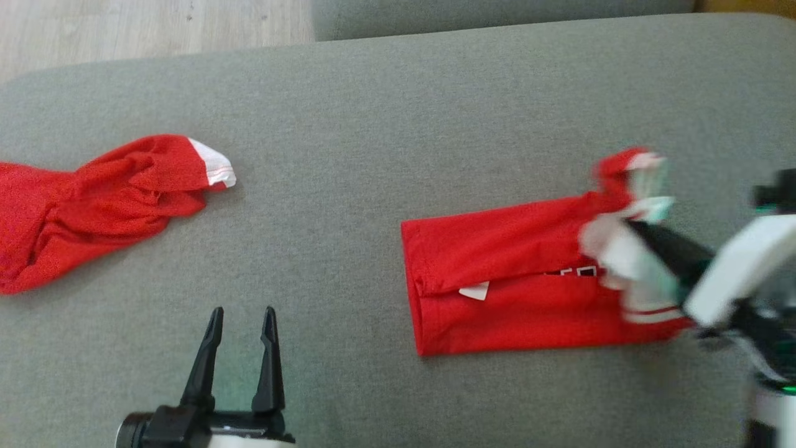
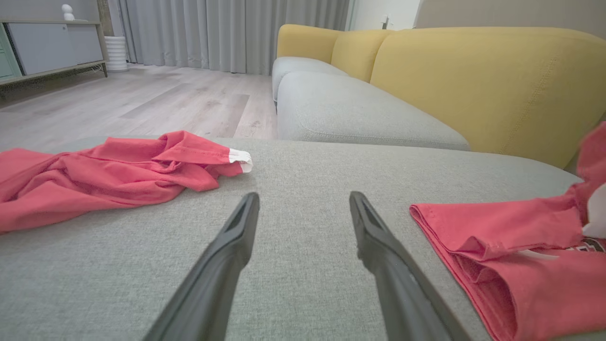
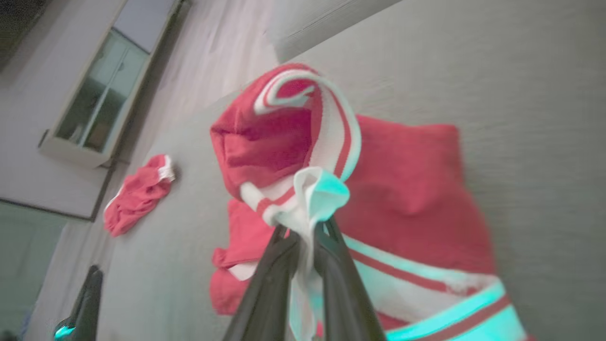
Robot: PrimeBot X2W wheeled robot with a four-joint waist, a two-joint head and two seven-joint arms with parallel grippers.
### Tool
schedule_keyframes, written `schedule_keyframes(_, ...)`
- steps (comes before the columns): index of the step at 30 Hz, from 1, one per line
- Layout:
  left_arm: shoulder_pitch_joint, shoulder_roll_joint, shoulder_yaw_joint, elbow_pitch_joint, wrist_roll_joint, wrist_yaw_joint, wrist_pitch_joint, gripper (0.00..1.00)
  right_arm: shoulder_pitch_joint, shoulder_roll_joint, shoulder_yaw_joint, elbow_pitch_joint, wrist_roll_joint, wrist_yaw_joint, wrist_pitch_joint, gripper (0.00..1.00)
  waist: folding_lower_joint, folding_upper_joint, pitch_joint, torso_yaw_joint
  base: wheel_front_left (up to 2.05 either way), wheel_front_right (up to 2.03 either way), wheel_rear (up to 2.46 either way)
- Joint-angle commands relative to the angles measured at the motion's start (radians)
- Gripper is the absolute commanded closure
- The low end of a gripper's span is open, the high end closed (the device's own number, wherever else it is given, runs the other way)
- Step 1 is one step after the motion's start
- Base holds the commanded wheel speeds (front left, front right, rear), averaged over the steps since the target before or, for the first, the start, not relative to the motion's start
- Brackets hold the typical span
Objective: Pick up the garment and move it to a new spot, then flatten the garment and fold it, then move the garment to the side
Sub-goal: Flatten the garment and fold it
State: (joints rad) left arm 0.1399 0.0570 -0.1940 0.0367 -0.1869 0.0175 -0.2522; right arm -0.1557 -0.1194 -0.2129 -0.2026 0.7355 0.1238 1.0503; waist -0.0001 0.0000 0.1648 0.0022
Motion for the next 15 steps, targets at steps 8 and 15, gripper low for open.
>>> schedule_keyframes(8, -0.048, -0.007, -0.005, -0.003, -0.001, 0.012, -0.009, 0.00, -0.072, 0.068, 0.216, 0.159, 0.024, 0.007, -0.228, 1.00, 0.0001, 0.0000, 0.000, 0.049, 0.00, 0.00, 0.00)
schedule_keyframes(15, -0.044, -0.007, -0.004, 0.003, 0.012, 0.009, -0.010, 0.00, -0.128, 0.069, 0.348, 0.390, 0.063, 0.007, -0.414, 1.00, 0.0001, 0.0000, -0.009, 0.082, 0.00, 0.00, 0.00)
